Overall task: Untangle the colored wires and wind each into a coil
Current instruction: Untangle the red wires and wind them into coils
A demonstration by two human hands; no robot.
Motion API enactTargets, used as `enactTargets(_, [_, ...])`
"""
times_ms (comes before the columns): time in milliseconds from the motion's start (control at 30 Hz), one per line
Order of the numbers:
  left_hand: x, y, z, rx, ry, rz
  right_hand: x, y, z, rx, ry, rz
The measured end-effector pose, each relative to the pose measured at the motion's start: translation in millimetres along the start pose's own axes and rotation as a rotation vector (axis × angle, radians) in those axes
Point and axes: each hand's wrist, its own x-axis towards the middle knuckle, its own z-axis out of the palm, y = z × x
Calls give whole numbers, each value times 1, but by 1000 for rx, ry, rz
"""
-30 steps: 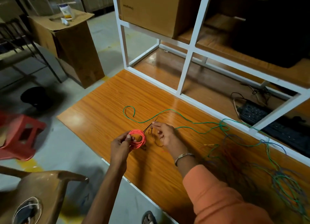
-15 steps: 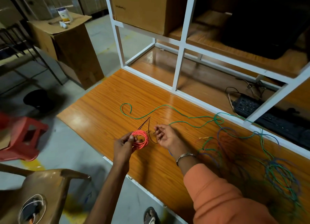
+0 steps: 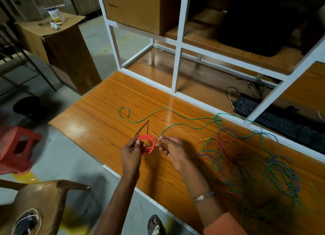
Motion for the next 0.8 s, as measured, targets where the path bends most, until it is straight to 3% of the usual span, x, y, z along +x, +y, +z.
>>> enactTargets(100, [-6,1,28,35,-16,92,-30,-6,-10,-62,-47,-46])
enactTargets(267, [-30,5,66,178,-76,295,-47,-17,-34,-158,108,2])
enactTargets(500, [-63,6,104,293,-283,517,-58,-26,-67,42,320,-135])
enactTargets(600, [-68,3,108,274,-359,491,-63,-24,-71,147,342,-212])
enactTargets(800, [-68,6,104,117,-450,355,-71,-19,-68,292,304,-100])
